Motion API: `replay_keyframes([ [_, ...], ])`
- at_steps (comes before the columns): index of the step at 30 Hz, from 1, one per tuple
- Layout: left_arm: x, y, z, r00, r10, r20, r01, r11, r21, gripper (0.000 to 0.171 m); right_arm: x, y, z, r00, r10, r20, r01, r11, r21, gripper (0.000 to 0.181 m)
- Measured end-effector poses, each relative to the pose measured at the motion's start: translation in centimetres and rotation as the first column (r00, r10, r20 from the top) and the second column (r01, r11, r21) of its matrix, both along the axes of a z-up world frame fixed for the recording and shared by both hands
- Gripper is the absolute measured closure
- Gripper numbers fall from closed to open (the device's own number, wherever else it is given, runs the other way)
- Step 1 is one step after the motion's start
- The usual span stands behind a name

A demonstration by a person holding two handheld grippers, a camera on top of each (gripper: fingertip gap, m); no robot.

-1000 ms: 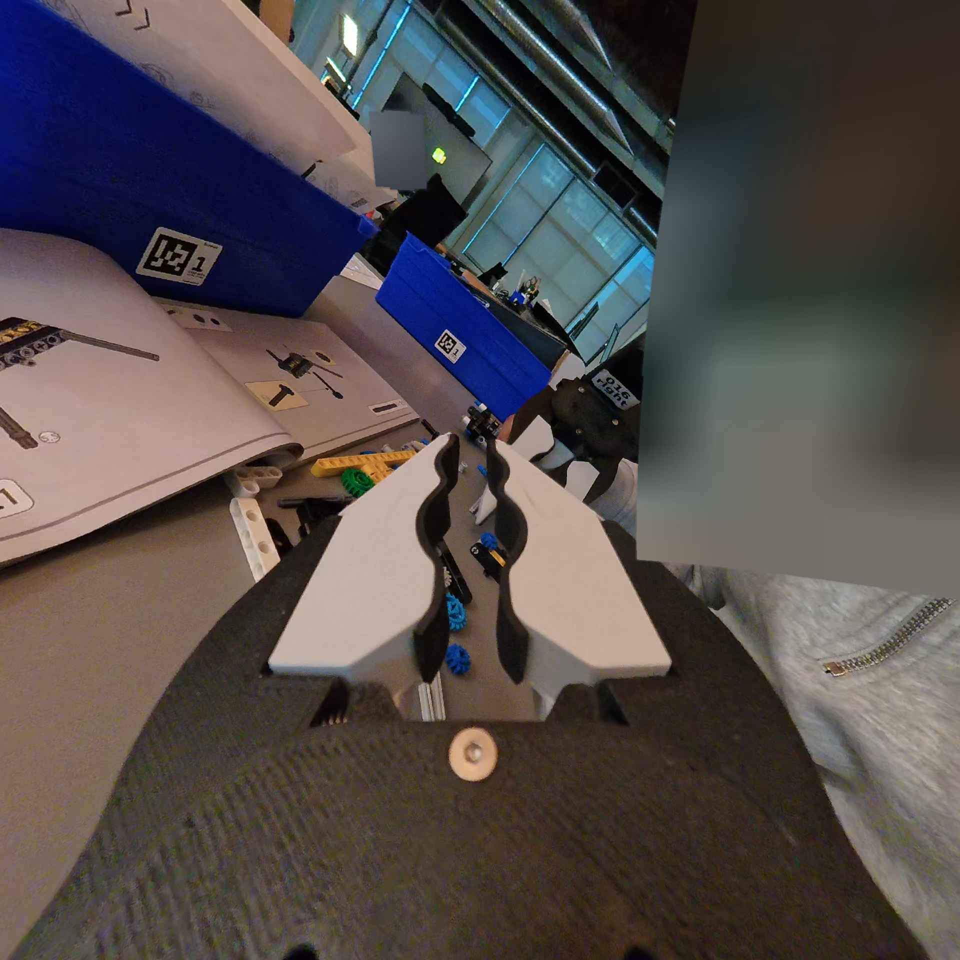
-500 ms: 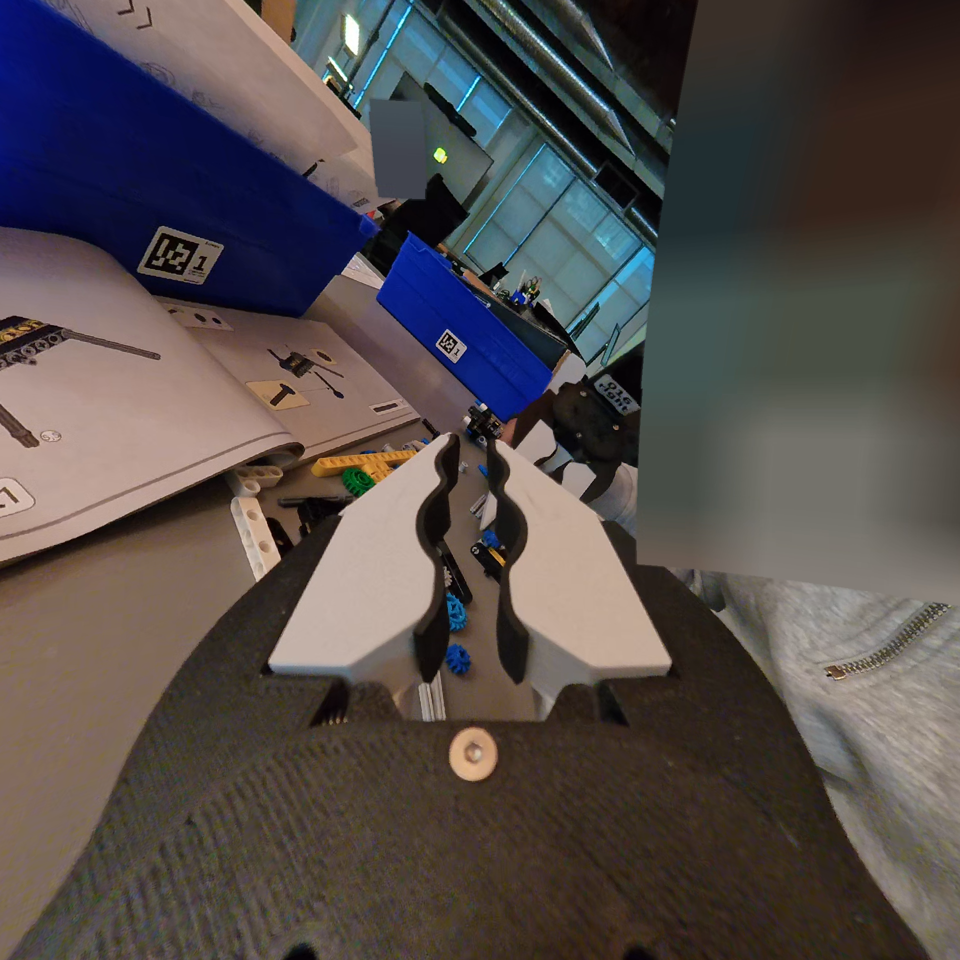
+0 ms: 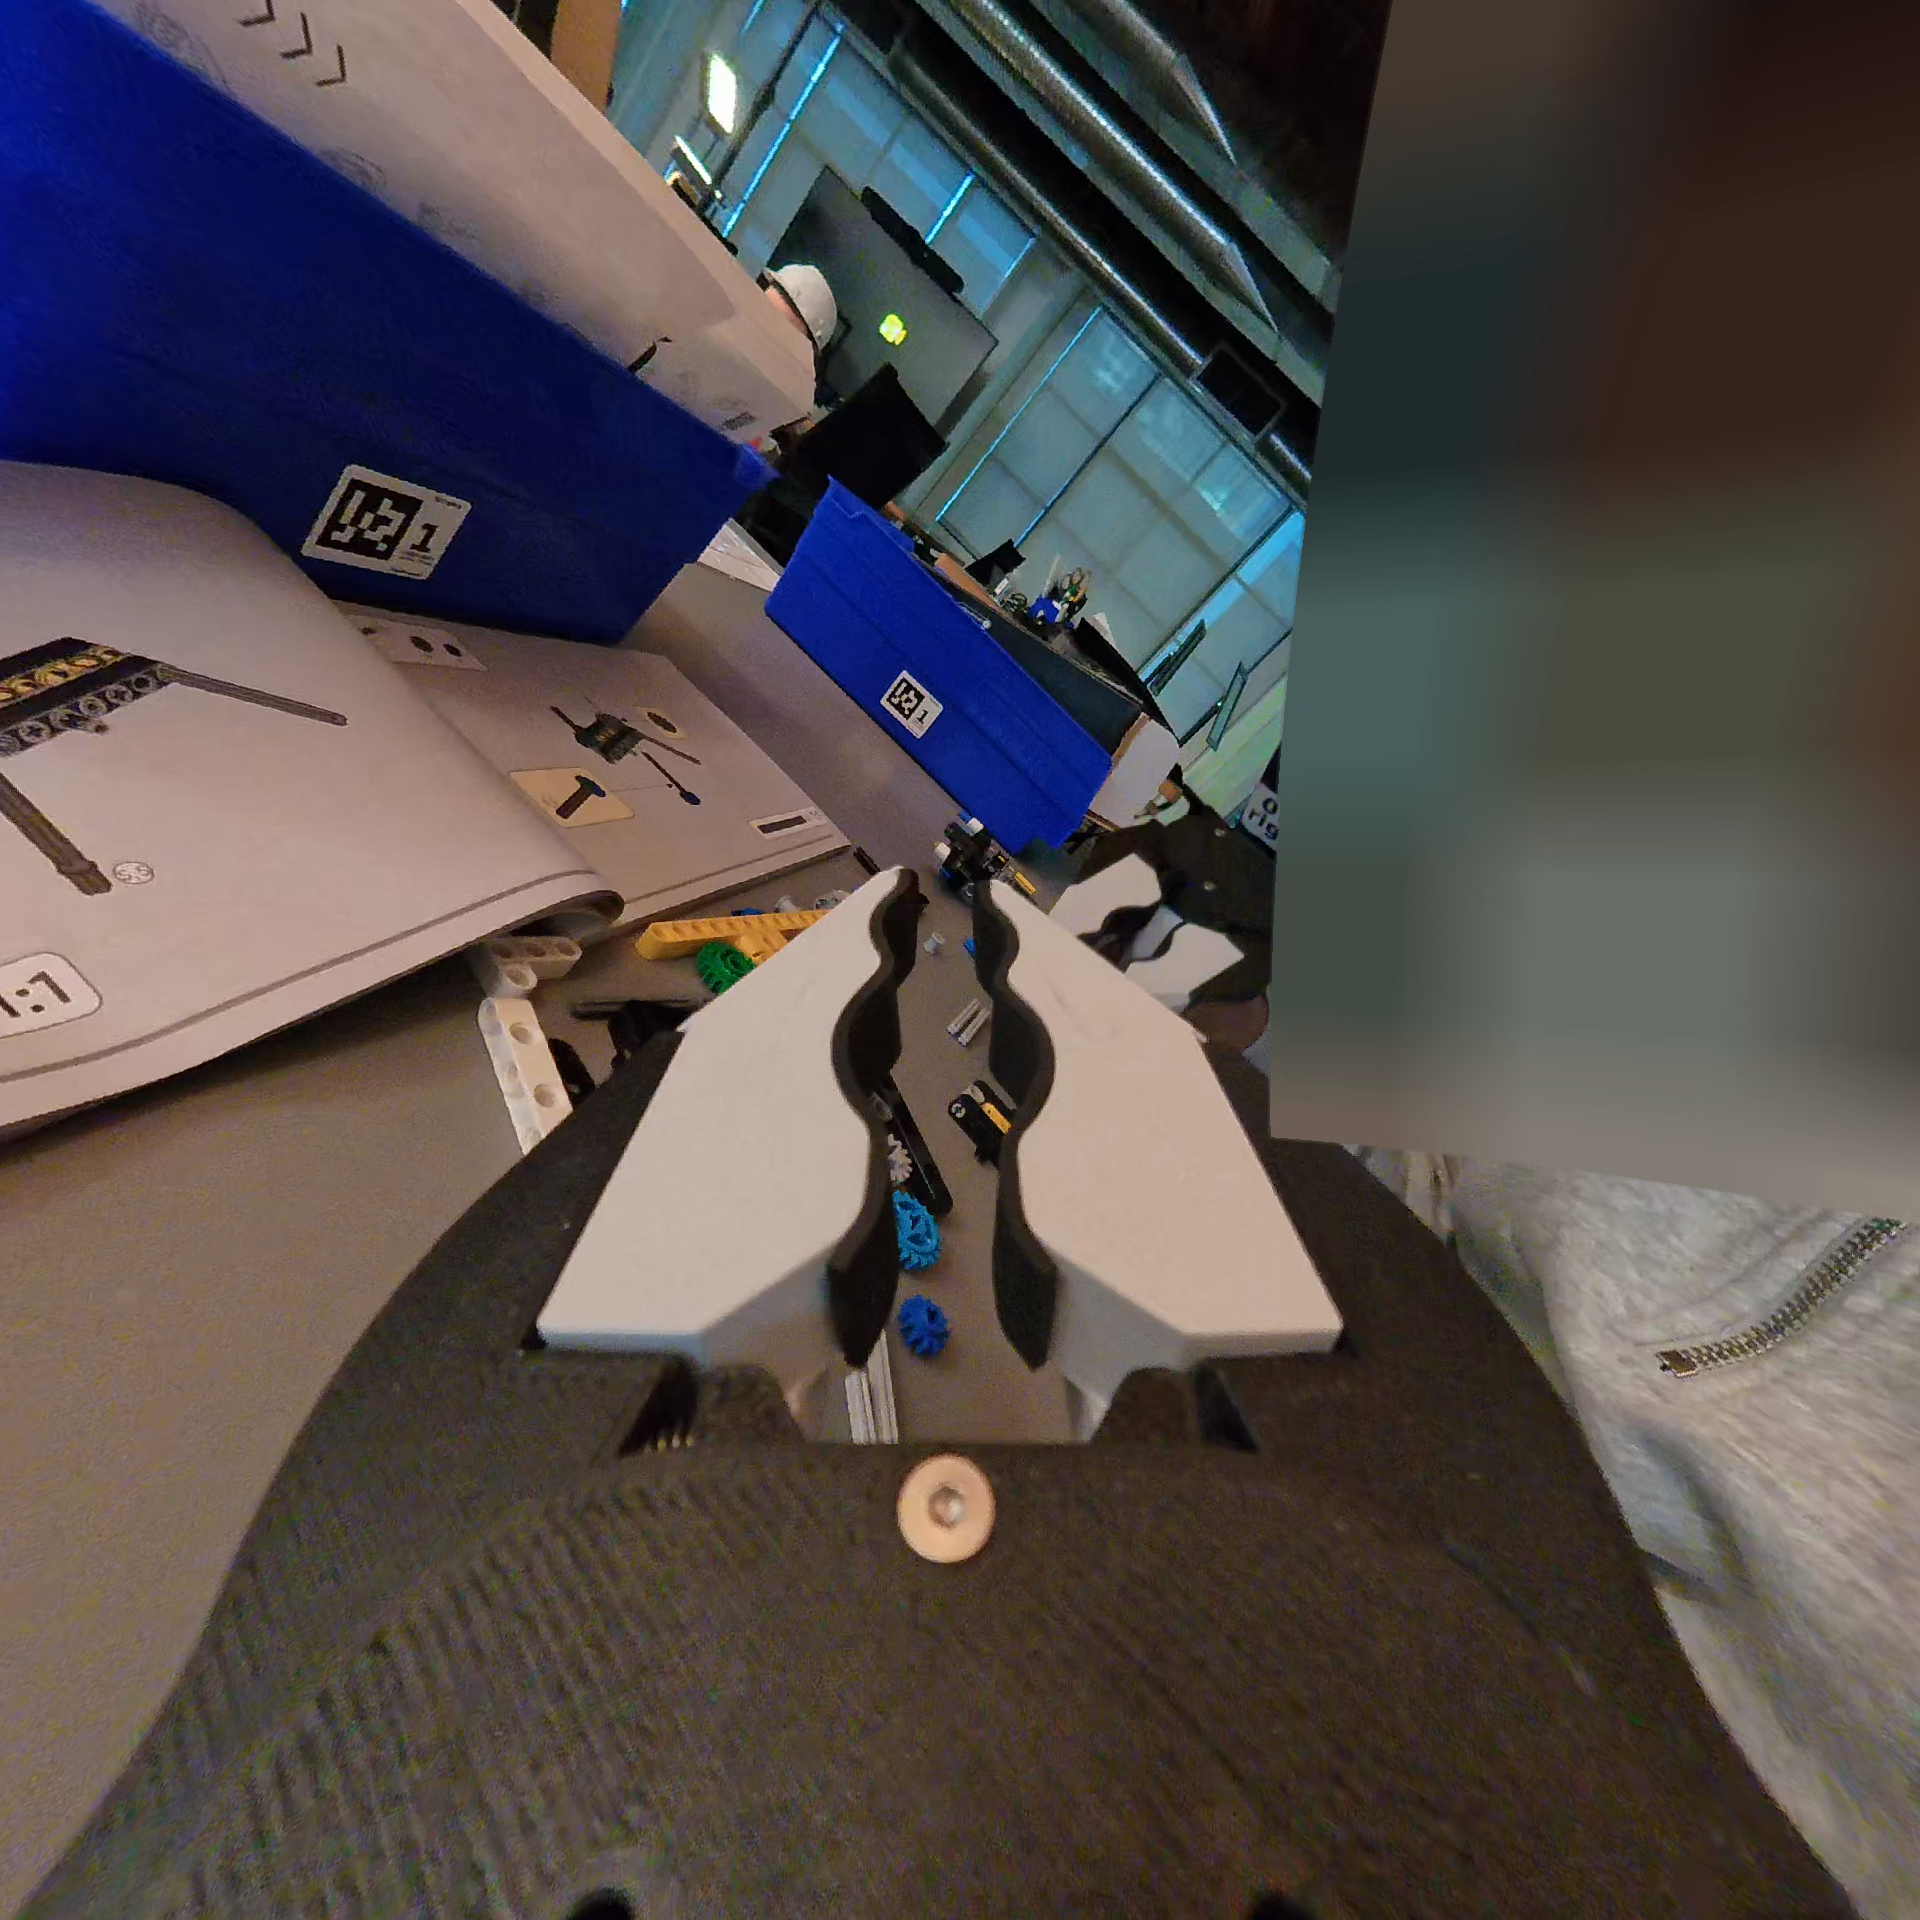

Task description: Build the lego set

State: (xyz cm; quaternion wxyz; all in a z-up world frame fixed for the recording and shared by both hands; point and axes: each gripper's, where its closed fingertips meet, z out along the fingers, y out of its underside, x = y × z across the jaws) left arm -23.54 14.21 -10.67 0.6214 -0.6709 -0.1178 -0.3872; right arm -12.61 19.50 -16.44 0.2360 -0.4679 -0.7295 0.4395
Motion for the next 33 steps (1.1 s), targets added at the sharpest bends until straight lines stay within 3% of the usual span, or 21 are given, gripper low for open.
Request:
replay_keyframes([
  [6,0.0,0.0,0.0,1.0,0.002,-0.001,-0.002,1.0,-0.001,0.163,-0.2,-1.4,-1.4,0.994,0.09,0.067,-0.092,0.995,0.031,0.169],
  [33,-0.2,0.1,0.1,1.0,0.002,0.013,-0.002,1.0,0.005,0.162,-0.2,-1.4,-2.1,0.984,0.149,0.098,-0.156,0.985,0.073,0.169],
])
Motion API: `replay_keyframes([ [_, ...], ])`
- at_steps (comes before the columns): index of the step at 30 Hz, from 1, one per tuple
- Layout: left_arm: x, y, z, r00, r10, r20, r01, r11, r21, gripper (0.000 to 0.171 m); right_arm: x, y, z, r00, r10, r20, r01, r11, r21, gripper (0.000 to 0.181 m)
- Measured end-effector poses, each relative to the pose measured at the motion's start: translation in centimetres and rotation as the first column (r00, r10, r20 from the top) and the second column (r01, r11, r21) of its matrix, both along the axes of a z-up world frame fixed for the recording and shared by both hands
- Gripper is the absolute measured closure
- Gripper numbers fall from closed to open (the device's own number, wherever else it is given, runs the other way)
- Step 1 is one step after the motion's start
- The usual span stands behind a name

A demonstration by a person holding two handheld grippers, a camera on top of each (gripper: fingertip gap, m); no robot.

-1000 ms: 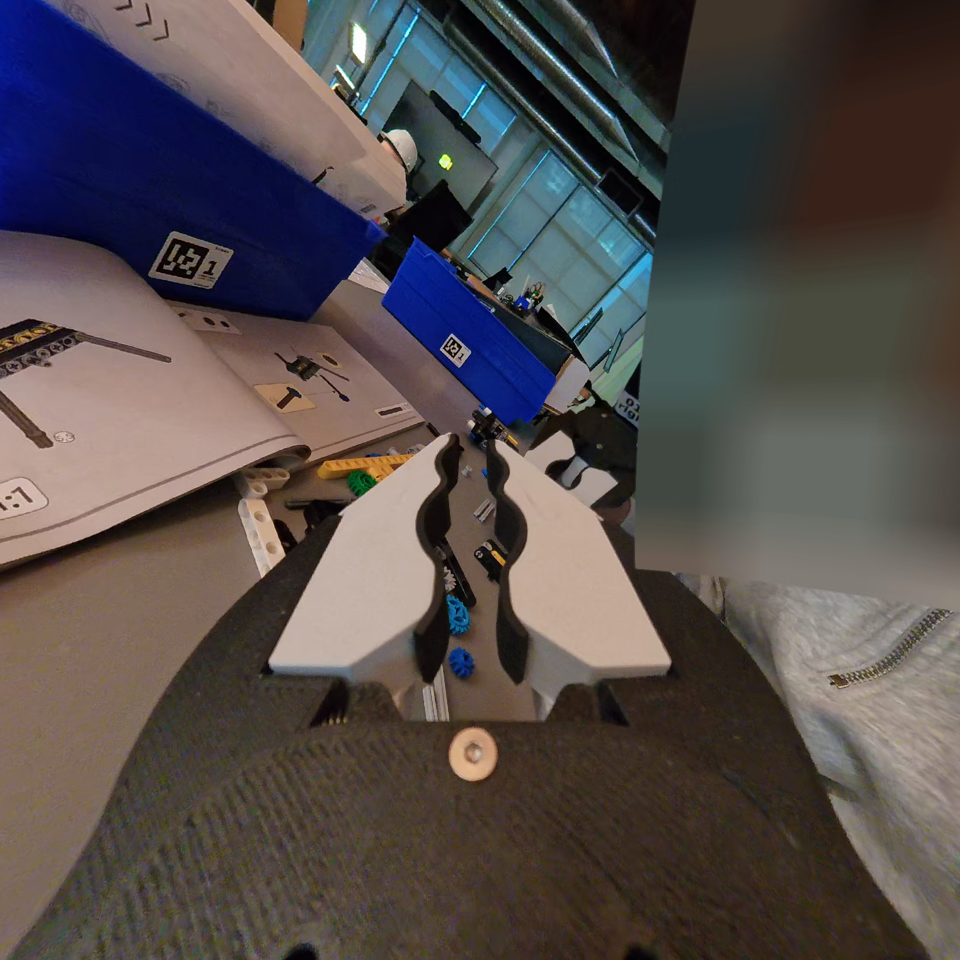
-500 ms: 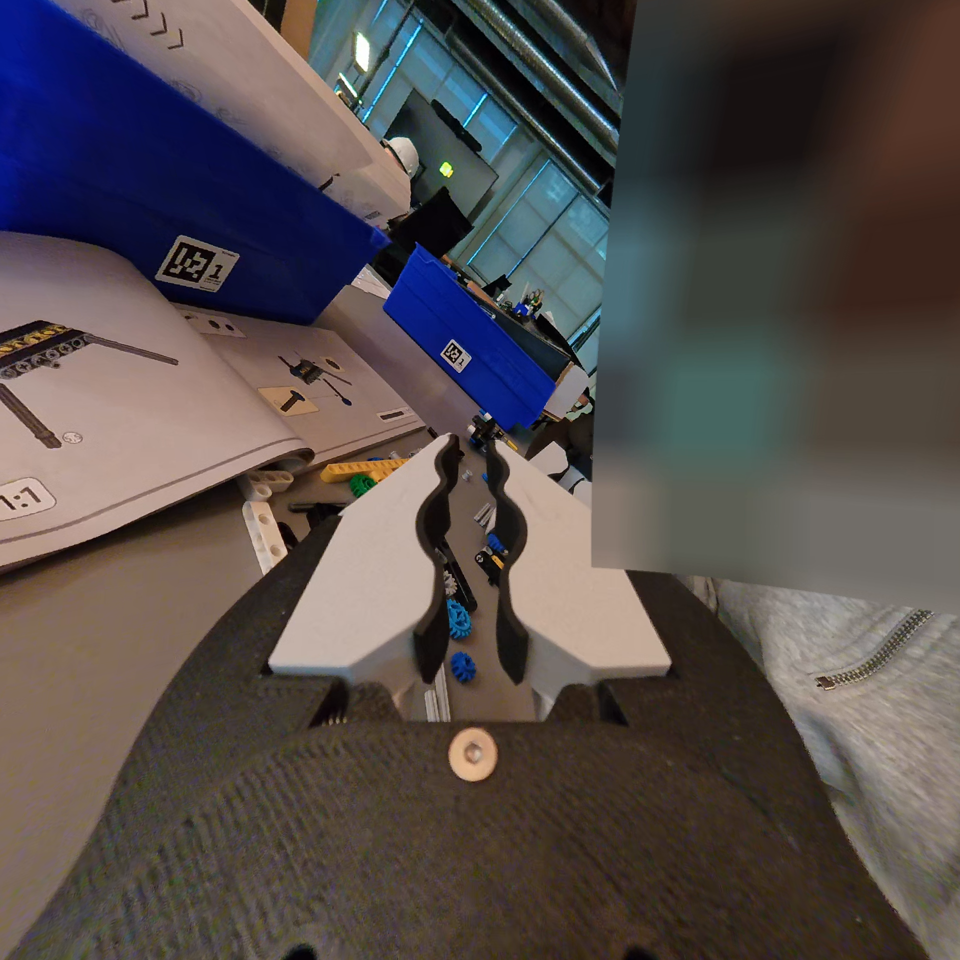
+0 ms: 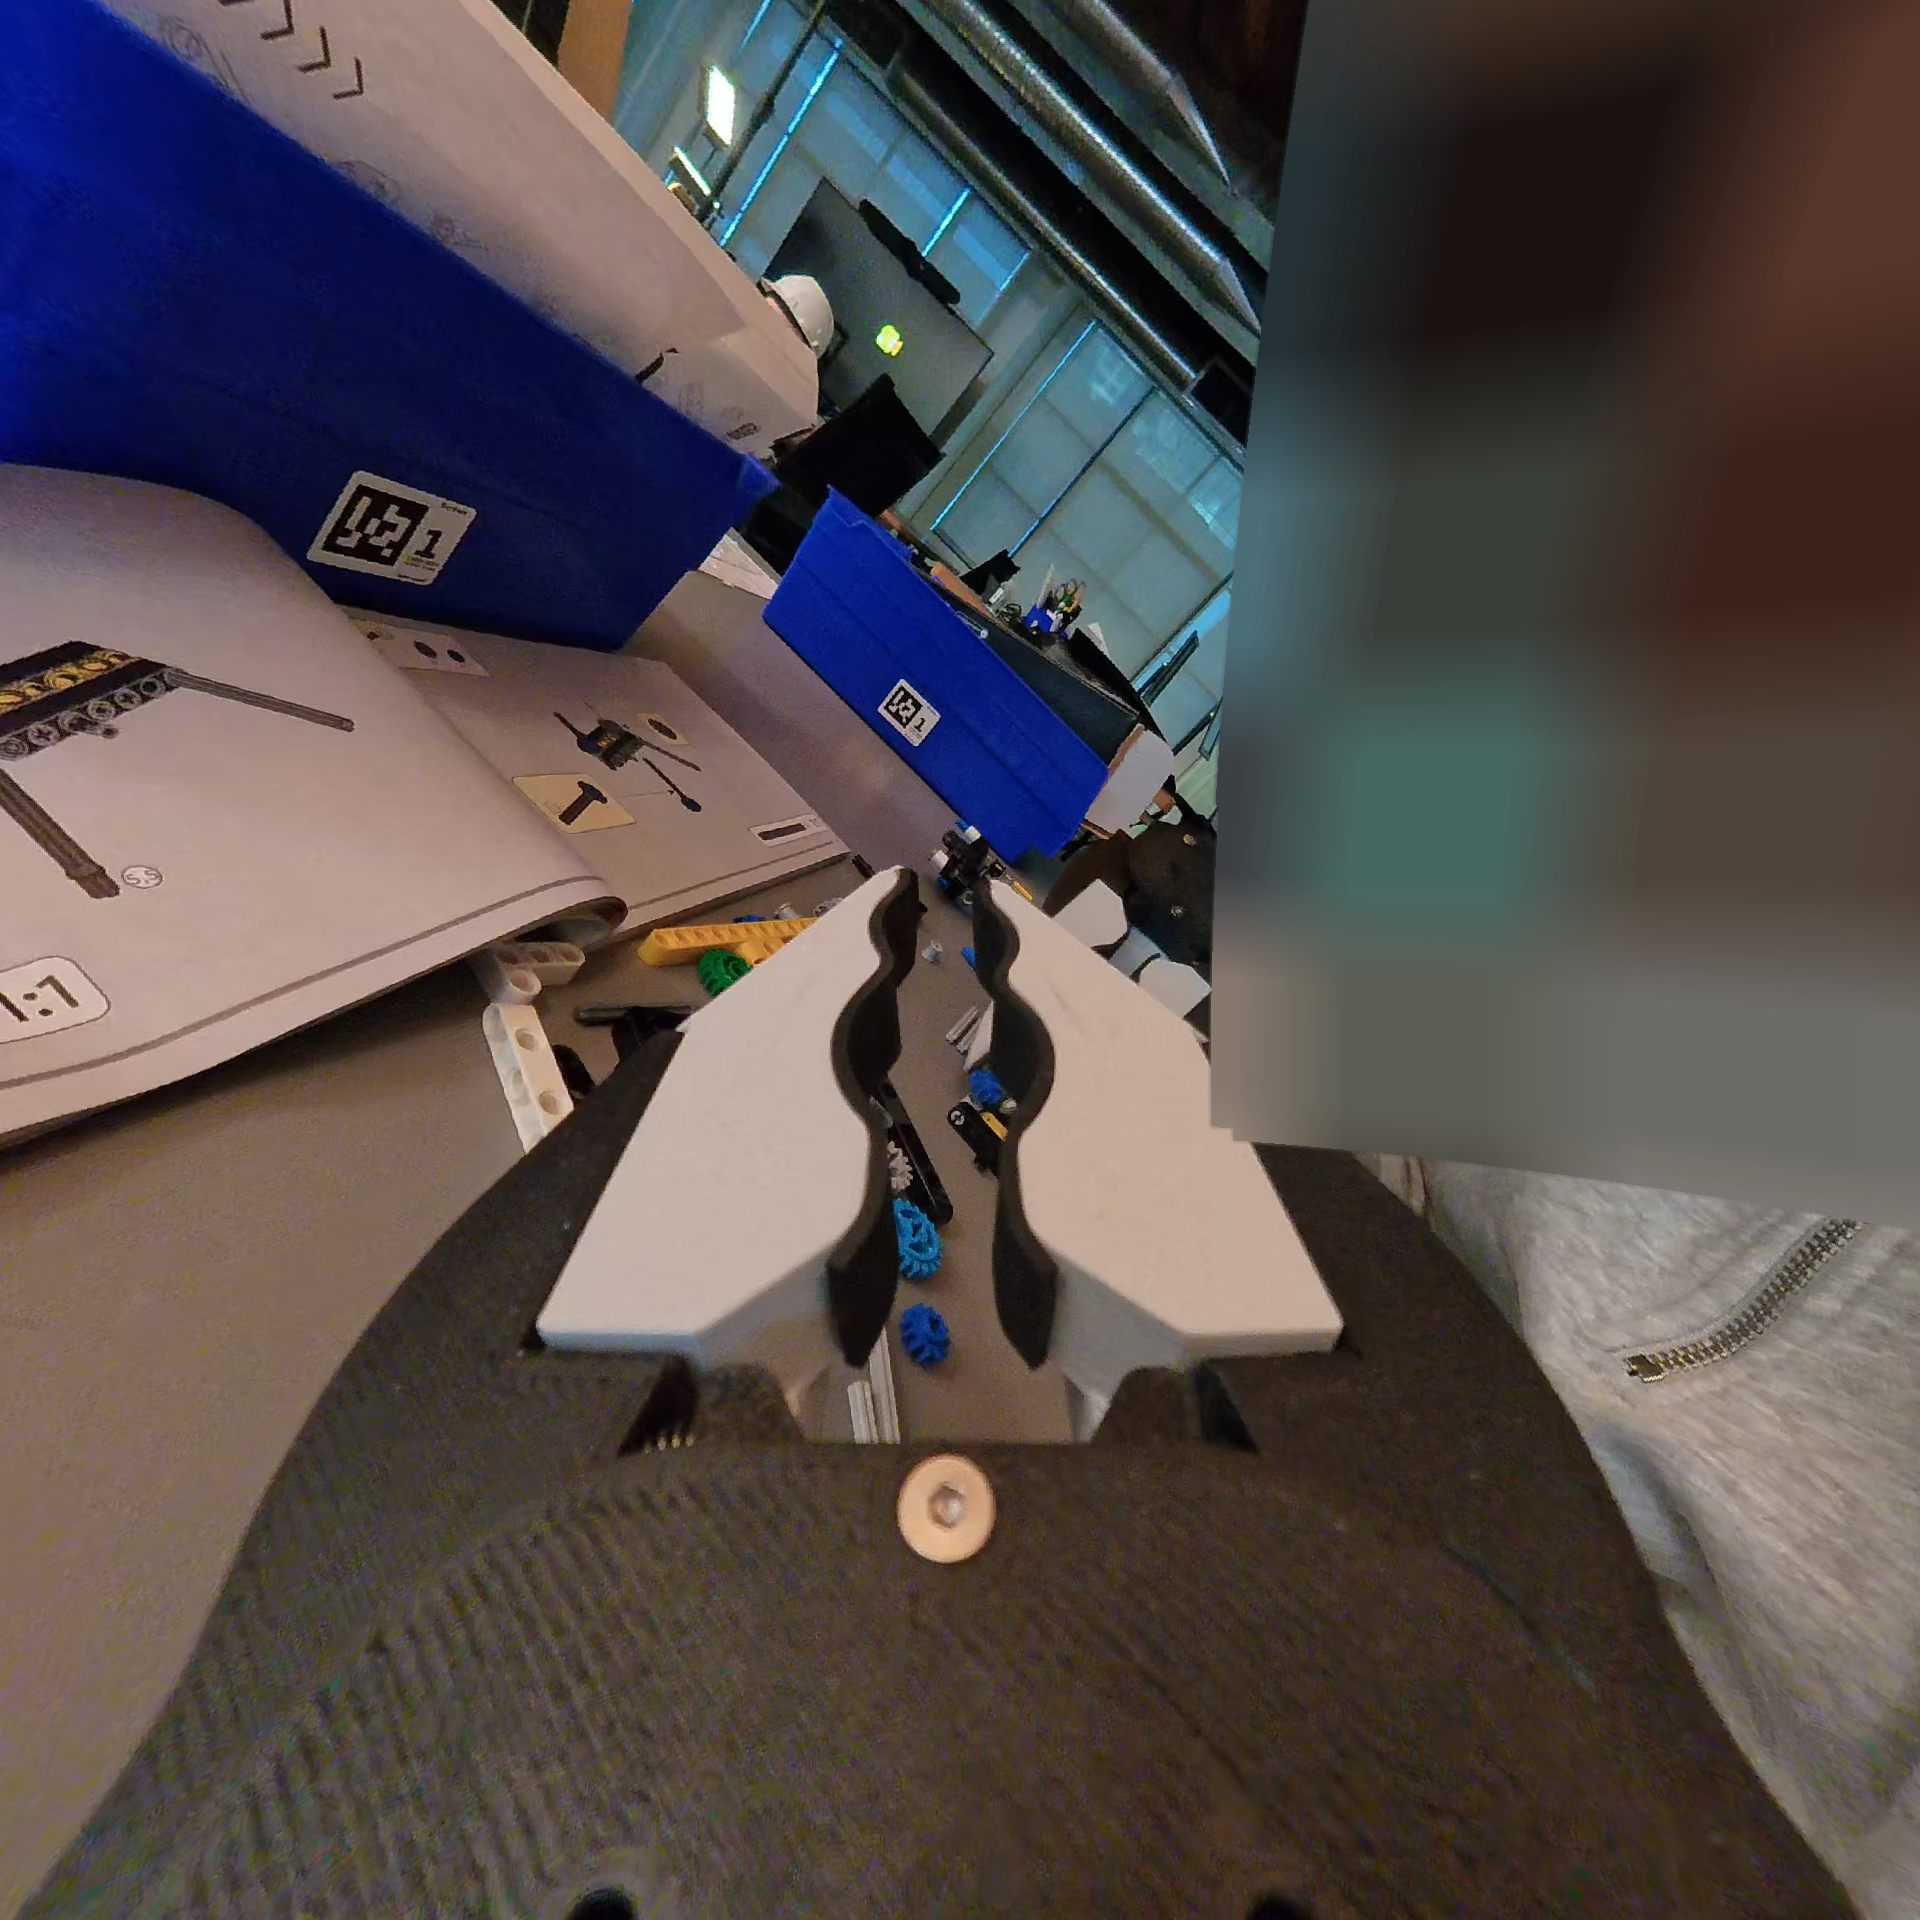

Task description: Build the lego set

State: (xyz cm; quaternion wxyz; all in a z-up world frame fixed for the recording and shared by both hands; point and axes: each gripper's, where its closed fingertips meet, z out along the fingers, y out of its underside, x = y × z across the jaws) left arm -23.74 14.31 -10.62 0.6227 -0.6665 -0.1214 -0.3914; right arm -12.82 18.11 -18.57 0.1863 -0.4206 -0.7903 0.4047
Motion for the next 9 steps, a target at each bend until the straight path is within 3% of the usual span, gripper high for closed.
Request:
replay_keyframes([
  [9,-0.01,0.0,0.0,1.0,-0.001,0.003,0.001,1.0,0.0,0.162,0.1,-0.2,-0.19,1.0,0.018,0.012,-0.018,1.0,0.004,0.169],
])
